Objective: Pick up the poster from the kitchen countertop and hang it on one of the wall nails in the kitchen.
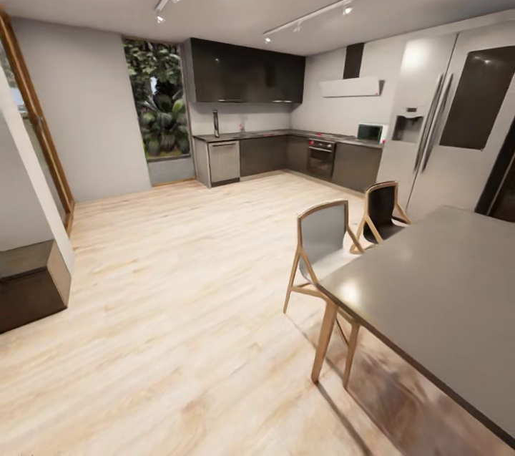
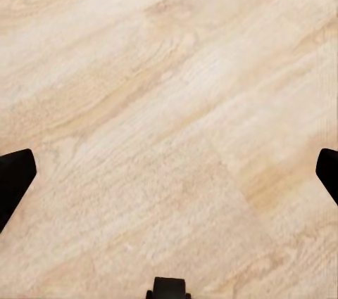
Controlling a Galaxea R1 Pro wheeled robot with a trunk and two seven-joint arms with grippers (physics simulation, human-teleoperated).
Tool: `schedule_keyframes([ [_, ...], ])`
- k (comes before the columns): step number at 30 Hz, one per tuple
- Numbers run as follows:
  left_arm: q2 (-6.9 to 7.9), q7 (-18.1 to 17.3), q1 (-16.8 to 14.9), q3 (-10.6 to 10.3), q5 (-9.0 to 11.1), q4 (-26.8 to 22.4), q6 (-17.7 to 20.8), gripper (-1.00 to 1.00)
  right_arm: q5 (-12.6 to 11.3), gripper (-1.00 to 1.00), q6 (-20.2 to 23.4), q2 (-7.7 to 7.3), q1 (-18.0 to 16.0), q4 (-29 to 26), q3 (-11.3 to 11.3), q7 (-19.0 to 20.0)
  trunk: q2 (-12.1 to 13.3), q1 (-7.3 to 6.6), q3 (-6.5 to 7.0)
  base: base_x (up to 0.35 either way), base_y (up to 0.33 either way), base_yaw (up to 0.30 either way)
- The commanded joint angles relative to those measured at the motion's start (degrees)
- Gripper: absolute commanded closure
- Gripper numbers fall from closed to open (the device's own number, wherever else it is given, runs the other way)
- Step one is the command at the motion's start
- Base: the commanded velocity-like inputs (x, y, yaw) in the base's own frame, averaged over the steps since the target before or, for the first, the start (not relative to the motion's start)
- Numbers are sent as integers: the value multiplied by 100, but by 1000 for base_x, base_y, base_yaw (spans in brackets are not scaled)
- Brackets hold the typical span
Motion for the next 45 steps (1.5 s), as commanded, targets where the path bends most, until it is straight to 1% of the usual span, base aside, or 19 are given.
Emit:
schedule_keyframes([
  [1,0,-4,1,3,-1,-5,-3,-100,54,-100,-12,-1,-3,3,2,-32,-3,3,-4,248,249,289],
  [11,0,-4,1,3,-1,-5,-3,-100,48,-100,-14,-1,-3,3,-2,-33,-3,3,-4,248,249,289],
  [15,0,-4,1,3,-2,-5,-3,-100,47,-100,-14,-1,-3,3,-10,-33,-3,3,-4,250,249,138],
  [32,0,-4,1,3,-1,-5,-3,-100,48,-100,-9,-20,-3,0,-31,-29,-3,3,-4,273,220,12],
  [38,0,-4,1,3,-1,-5,-3,-100,47,-100,-8,-19,-3,-12,-37,-32,-3,3,-4,320,131,0],
  [45,0,-10,1,3,-1,-5,-3,-100,47,-100,-9,-12,-3,-16,-10,-32,-3,3,-4,336,18,0],
])
